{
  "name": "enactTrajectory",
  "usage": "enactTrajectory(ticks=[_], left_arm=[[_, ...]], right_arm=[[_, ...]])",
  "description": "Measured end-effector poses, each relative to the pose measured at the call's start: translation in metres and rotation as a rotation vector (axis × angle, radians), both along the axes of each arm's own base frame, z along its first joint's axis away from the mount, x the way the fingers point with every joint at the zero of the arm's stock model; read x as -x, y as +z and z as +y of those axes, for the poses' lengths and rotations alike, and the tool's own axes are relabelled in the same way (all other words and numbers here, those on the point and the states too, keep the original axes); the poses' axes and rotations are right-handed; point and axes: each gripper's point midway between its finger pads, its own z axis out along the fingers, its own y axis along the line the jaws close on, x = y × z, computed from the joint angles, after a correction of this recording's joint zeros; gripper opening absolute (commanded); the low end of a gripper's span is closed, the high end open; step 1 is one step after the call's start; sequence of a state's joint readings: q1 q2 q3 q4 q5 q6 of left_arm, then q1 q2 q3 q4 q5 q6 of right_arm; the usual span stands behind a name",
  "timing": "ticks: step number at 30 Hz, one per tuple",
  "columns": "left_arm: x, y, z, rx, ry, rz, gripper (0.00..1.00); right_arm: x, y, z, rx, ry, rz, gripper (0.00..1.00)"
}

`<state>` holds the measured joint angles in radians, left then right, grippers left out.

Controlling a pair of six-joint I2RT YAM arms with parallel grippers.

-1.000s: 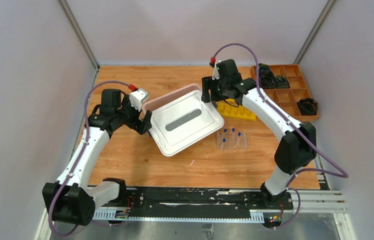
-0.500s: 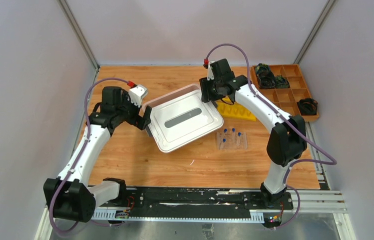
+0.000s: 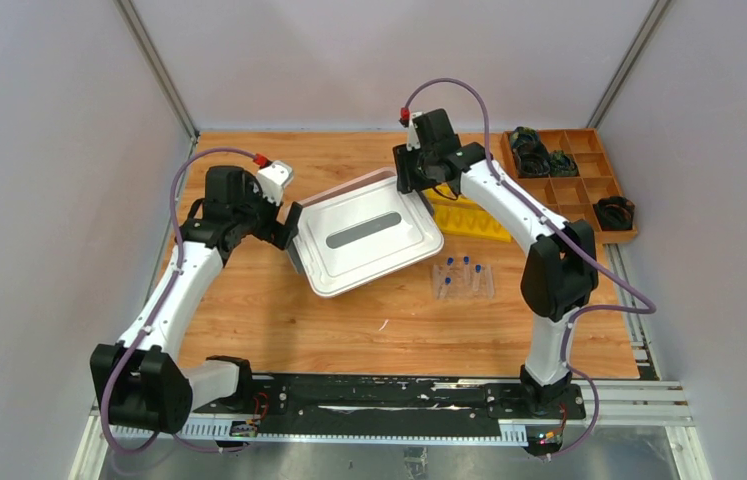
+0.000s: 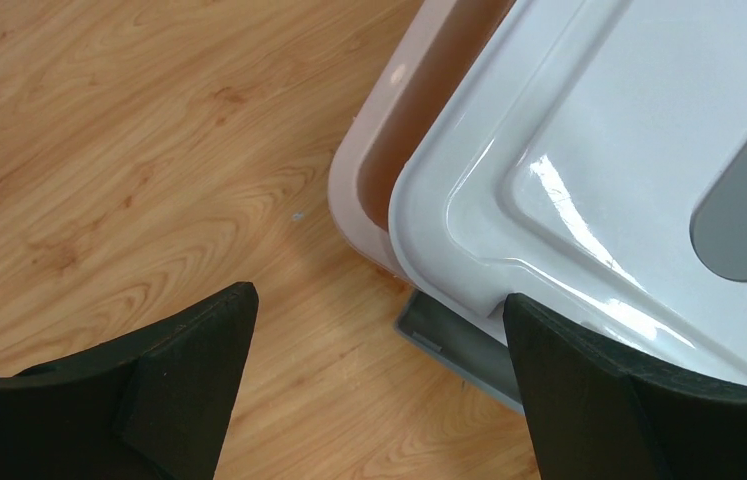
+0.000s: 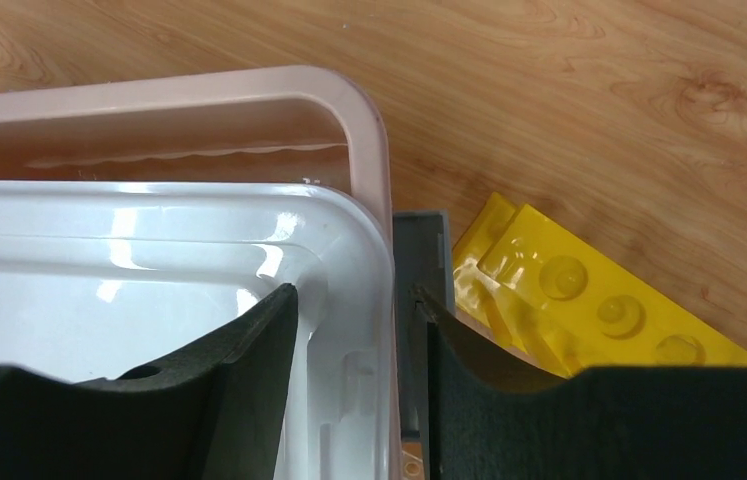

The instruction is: Organize the chemistry lab equipment

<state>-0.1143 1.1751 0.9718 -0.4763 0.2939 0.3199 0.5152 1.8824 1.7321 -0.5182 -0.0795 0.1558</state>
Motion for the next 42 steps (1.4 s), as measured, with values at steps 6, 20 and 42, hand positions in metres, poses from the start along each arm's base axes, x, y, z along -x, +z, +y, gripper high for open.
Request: enactTrajectory(ticks=[6, 20, 42], left_arm=[[-0.007, 0.001, 0.003, -0.015, 0.019, -0.006, 1.0], [-0.018, 0.003, 0.01, -0.036, 0.057, -0.034, 1.0], [-0.038, -0.002, 0.033, -0.08, 0.147, -0.063, 0.98]], right_arm=[[-0.016, 0.001, 0.009, -0.017, 0.0, -0.028, 0.47], [-0.047, 0.002, 0.032, -0.069, 0.02, -0.058, 0.46], [0.014, -0.015, 0.017, -0.254, -0.023, 0.063, 0.5]])
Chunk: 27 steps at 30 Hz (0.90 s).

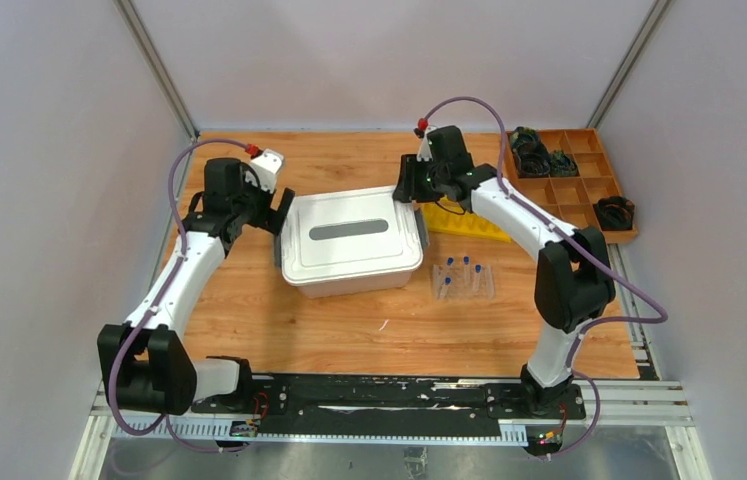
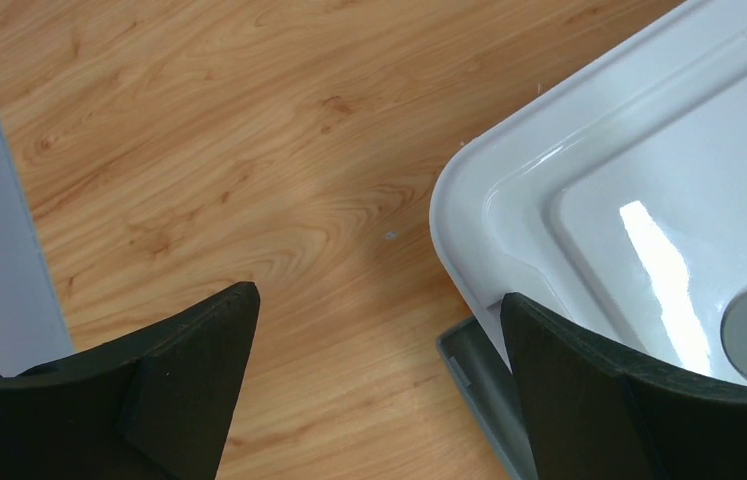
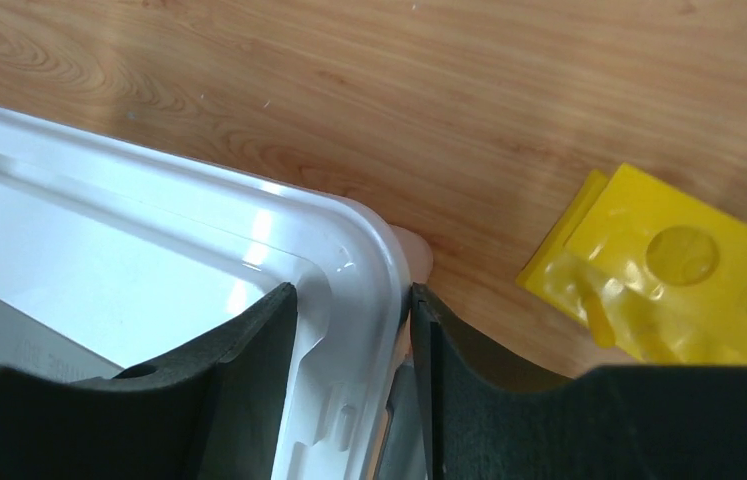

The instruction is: Organize the chemistry lab equipment

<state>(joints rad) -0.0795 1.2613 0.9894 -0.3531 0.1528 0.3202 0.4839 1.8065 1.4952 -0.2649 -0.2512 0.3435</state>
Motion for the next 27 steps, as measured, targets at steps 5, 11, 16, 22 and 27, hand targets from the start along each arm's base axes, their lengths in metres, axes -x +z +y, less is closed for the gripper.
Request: enactTrajectory(ticks=[5, 11, 16, 22, 27], left_arm=[[-0.004, 0.001, 0.005, -0.011, 0.022, -0.01, 1.0], [-0.006, 0.004, 0.012, -0.002, 0.048, 0.018, 1.0], [0.002, 0.013, 0.01, 0.01, 0.032, 0.056, 1.0], [0.023, 0.041, 0.0, 0.044, -0.023, 0.057, 1.0], [0.039, 0.064, -0.003, 0.054, -0.057, 0.045, 1.0]], right_arm=[[0.022, -0.001, 0.002, -0.015, -0.024, 0.028, 0.58], [0.054, 0.012, 0.012, -0.018, -0.003, 0.028, 0.68], [0.063, 0.046, -0.001, -0.021, -0.038, -0.037, 0.92], [0.096, 0.082, -0.028, -0.085, -0.094, -0.098, 0.94], [0.136, 0.066, -0.039, -0.179, -0.119, -0.012, 0.95]])
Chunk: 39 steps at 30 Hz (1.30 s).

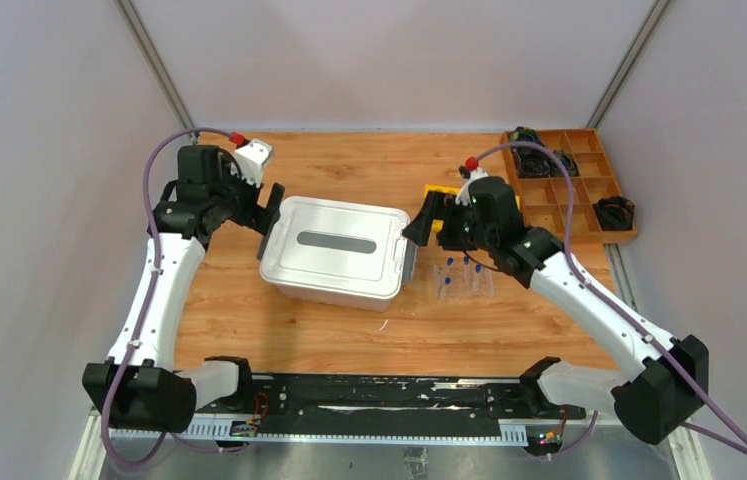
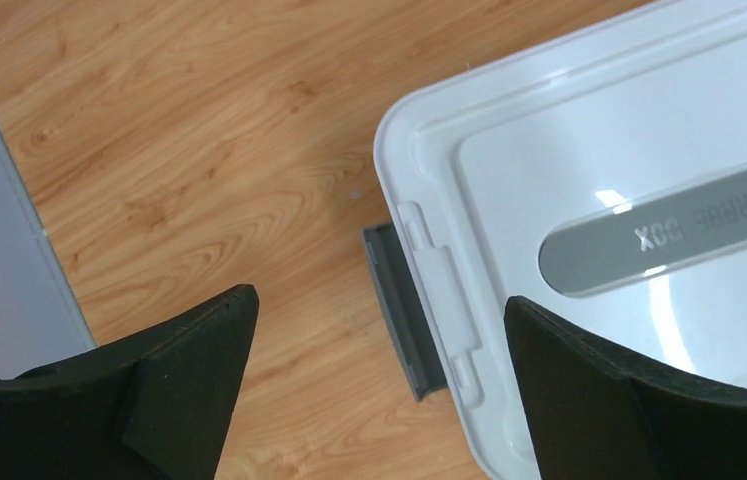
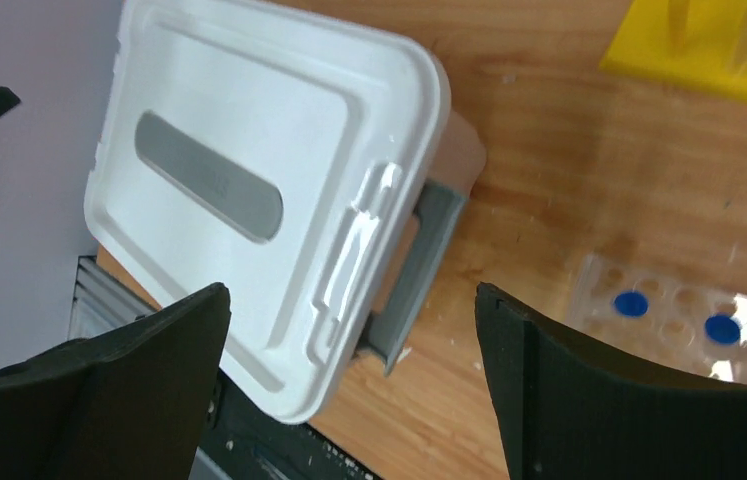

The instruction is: Organize the chemistry lab equipment

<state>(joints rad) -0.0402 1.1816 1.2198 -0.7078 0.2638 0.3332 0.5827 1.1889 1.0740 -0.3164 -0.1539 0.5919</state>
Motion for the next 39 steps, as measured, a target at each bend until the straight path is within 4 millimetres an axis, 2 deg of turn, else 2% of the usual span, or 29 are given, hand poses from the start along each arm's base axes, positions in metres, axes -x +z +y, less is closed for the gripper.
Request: enactTrajectory(ticks=[5, 8, 14, 22, 28, 31, 34, 36, 39], left_arm=[[0.017, -0.01, -0.004, 0.006, -0.035, 0.047, 1.0], [0.027, -0.023, -0.008, 0.021, -0.061, 0.084, 1.0], [0.041, -0.048, -0.009, 0.023, -0.077, 0.157, 1.0], [0.045, -0.056, -0.014, 0.04, -0.1, 0.178, 1.0], [0.049, -0.068, -0.013, 0.035, -0.104, 0.205, 1.0], [0.049, -0.069, -0.013, 0.036, -0.105, 0.205, 1.0], [0.048, -0.069, -0.013, 0.034, -0.106, 0.201, 1.0], [0.048, -0.069, -0.013, 0.032, -0.108, 0.2, 0.99], [0.046, -0.07, -0.013, 0.031, -0.11, 0.192, 0.99]], right_arm=[[0.029, -0.051, 0.001, -0.091, -0.015, 0.155, 0.96], [0.034, -0.067, 0.008, -0.134, -0.011, 0.221, 0.96], [0.026, -0.061, 0.03, -0.244, 0.023, 0.237, 0.96], [0.029, -0.079, 0.041, -0.299, 0.031, 0.301, 0.94], [0.035, -0.076, 0.052, -0.336, 0.052, 0.307, 0.79], [0.037, -0.077, 0.058, -0.343, 0.061, 0.316, 0.67], [0.039, -0.08, 0.061, -0.338, 0.061, 0.324, 0.59], [0.039, -0.081, 0.061, -0.319, 0.048, 0.321, 0.57], [0.036, -0.077, 0.061, -0.269, 0.023, 0.3, 0.59]])
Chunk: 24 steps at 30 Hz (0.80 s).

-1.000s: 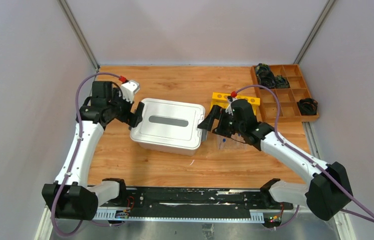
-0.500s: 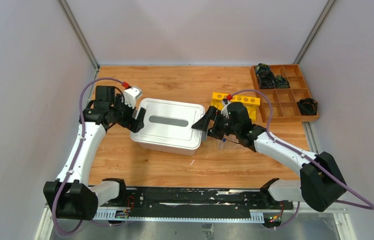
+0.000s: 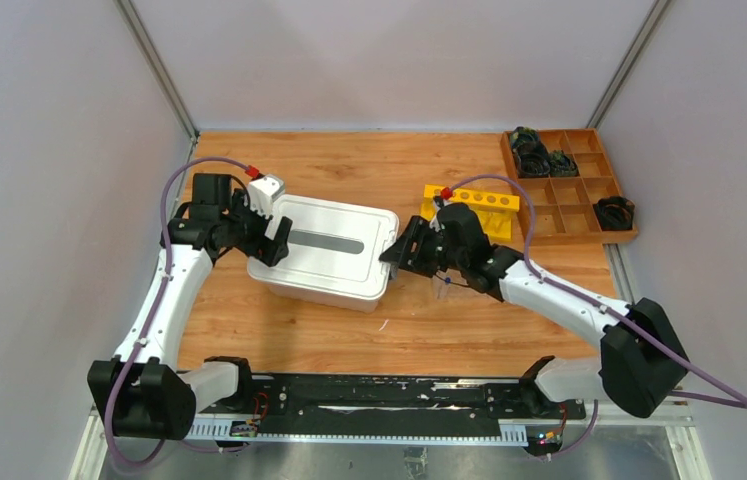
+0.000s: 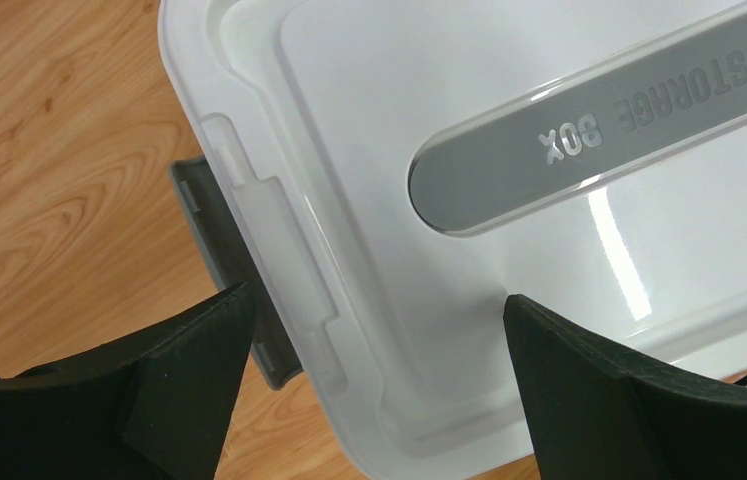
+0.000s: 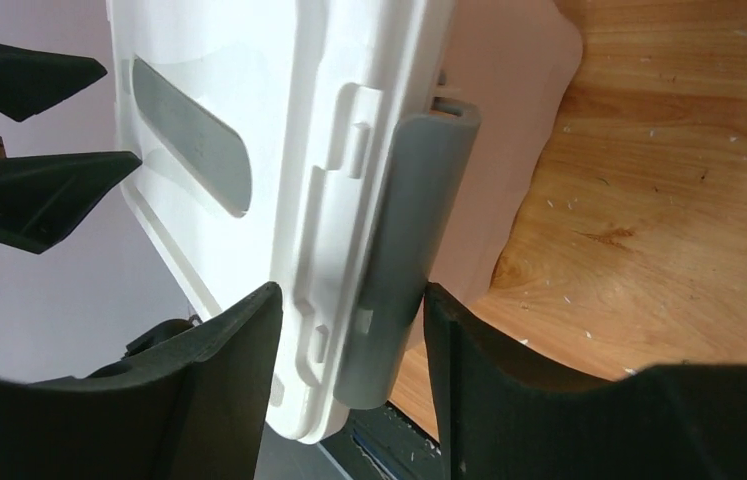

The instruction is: Organize the chemistry lab equipment

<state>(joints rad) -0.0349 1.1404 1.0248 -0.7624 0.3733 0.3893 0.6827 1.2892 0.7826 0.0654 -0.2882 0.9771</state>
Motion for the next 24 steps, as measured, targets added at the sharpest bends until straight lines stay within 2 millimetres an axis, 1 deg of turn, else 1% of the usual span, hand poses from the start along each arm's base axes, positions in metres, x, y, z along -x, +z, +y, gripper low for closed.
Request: enactTrajectory(ticks=[3, 5, 9, 13, 16, 19, 22, 24], left_arm=[[-0.001, 0.0, -0.001, 0.003, -0.002, -0.006, 0.98], [-0.002, 0.0, -0.001, 0.007, -0.005, -0.012, 0.98], [-0.003, 0.0, -0.002, 0.01, -0.008, -0.016, 0.98], [-0.004, 0.0, -0.002, 0.009, -0.011, -0.02, 0.97], [-0.003, -0.001, -0.003, 0.012, -0.014, -0.022, 0.97], [-0.003, -0.001, -0.003, 0.014, -0.016, -0.023, 0.97], [-0.004, -0.001, -0.004, 0.017, -0.018, -0.026, 1.0], [-0.004, 0.0, -0.004, 0.017, -0.015, -0.027, 1.0]], right_arm=[[-0.001, 0.01, 0.003, 0.051, -0.007, -0.036, 0.64], [-0.001, 0.016, 0.006, 0.079, -0.012, -0.061, 0.65], [0.0, 0.018, 0.007, 0.13, -0.023, -0.075, 0.63], [-0.003, 0.013, 0.007, 0.19, -0.035, -0.07, 0.6], [-0.007, 0.008, 0.007, 0.246, -0.053, -0.068, 0.54], [-0.01, 0.004, 0.006, 0.317, -0.067, -0.078, 0.41], [-0.018, 0.007, 0.006, 0.354, -0.097, -0.099, 0.32], [-0.024, 0.009, 0.005, 0.373, -0.122, -0.111, 0.28]])
